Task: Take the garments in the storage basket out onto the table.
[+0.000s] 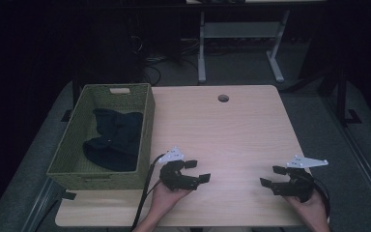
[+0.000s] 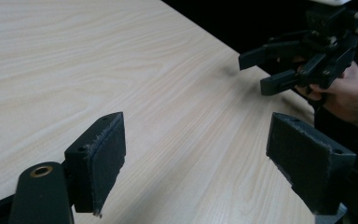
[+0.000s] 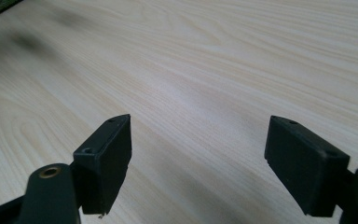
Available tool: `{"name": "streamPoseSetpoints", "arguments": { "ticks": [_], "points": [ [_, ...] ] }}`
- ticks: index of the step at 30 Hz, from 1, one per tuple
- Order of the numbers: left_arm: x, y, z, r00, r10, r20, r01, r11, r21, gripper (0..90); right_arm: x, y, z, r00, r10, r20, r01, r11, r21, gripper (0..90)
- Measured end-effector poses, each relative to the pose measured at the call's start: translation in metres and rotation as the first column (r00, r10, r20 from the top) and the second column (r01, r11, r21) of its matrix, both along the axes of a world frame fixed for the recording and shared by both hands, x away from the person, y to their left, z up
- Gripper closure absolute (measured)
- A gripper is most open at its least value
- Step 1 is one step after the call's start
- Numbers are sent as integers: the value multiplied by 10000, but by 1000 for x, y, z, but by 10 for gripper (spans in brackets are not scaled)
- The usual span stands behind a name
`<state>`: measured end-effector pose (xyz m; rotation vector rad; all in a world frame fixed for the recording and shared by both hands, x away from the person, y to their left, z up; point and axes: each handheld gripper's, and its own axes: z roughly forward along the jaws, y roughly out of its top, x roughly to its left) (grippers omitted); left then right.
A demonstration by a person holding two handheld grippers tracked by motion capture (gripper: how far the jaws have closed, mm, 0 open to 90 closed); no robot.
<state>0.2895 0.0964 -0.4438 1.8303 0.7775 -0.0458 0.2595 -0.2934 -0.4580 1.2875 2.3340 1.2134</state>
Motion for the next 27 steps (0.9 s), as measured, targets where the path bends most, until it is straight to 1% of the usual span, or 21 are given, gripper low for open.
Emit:
{"name": "streamPoseSetpoints", "arguments": {
  "ticks": [2, 4, 6, 9, 11, 13, 14, 16, 17, 20, 22, 23, 24, 27],
  "points": [
    [1, 0, 2, 10000, -19, 46, 19, 10000, -61, 196, 0, 0, 0, 10000, 22, 57, -22, 10000, -23, 225],
    [4, -1, 10, 9999, -141, 69, 142, 9999, -64, 196, 1, 0, 1, 10000, 41, 80, -41, 10000, 28, 221],
    [4, -2, 13, 9998, -197, 78, 198, 9998, -87, 196, 1, 0, 0, 10000, 43, 12, -43, 10000, -13, 219],
    [8, -2, 20, 9994, -338, 64, 338, 9994, 47, 196, 2, 1, 0, 9999, 94, 41, -93, 9999, -68, 219],
    [12, 0, 26, 9992, -409, 11, 409, 9991, -74, 199, 2, 0, -1, 9999, 121, 31, -121, 9999, -58, 216],
    [14, 2, 31, 9990, -437, 14, 437, 9990, -49, 199, 3, 0, 0, 10000, 82, 28, -82, 10000, 34, 215],
    [15, 3, 33, 9988, -487, -36, 487, 9988, -55, 200, 3, 0, 0, 10000, 55, 69, -55, 10000, -7, 212],
    [15, 5, 35, 9989, -474, -2, 474, 9988, -111, 201, 3, 1, 0, 9999, 60, 101, -60, 10000, -20, 210],
    [18, 9, 39, 9987, -499, -118, 497, 9986, -206, 201, 3, 1, 1, 9999, 78, 109, -78, 10000, -33, 210],
    [19, 12, 43, 9989, -456, -78, 455, 9988, -183, 203, 3, 2, 1, 9999, 89, 145, -88, 9999, -58, 210],
    [20, 16, 47, 9987, -494, -150, 490, 9984, -297, 205, 3, 4, 2, 9998, 96, 151, -95, 9999, -75, 209],
    [19, 17, 49, 9989, -464, -80, 461, 9986, -259, 210, 4, 6, 2, 9996, 178, 199, -176, 9998, -87, 208],
    [20, 20, 53, 9989, -464, -104, 462, 9986, -238, 211, 4, 7, 2, 9996, 198, 195, -196, 9998, -101, 207],
    [20, 23, 57, 9992, -401, -70, 400, 9990, -193, 211, 4, 9, 2, 9995, 262, 174, -259, 9996, -134, 207]
  ]
}}
